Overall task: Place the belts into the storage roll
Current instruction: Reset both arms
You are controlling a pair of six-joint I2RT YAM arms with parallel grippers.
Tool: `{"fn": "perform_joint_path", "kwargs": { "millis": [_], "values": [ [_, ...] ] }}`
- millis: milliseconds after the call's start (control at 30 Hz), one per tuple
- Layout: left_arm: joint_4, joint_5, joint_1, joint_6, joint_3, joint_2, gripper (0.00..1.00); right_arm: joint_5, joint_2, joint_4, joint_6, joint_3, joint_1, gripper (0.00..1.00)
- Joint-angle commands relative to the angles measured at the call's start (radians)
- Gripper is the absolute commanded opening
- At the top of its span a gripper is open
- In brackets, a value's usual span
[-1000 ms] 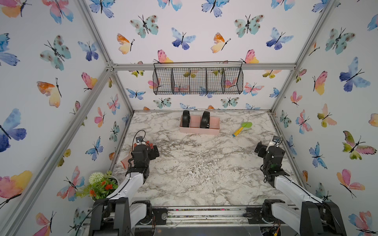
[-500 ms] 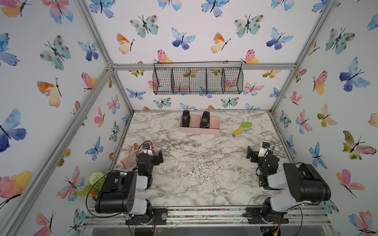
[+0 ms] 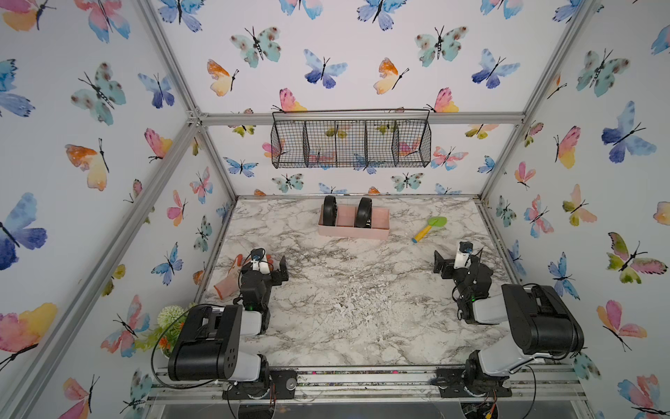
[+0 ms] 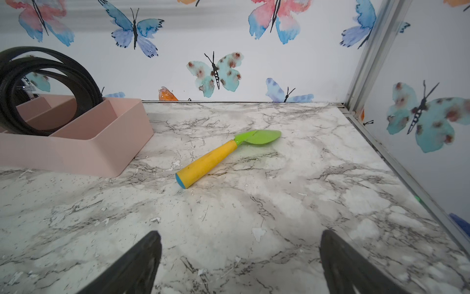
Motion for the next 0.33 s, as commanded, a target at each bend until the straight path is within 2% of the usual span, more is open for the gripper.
{"fn": "perform_joint_path", "kwargs": {
  "millis": [0,300],
  "values": [
    [-0.001,0.01,-0.005,0.008,0.007,-0.015,0.98,-0.022,-0.006,-0.028,-0.013,0.006,0.005,0.99],
    [-0.013,0.013,-0.005,0.008,0.012,-0.012,0.98,-0.021,-0.001,-0.035,-0.013,0.013,0.006,0.99]
  ]
}}
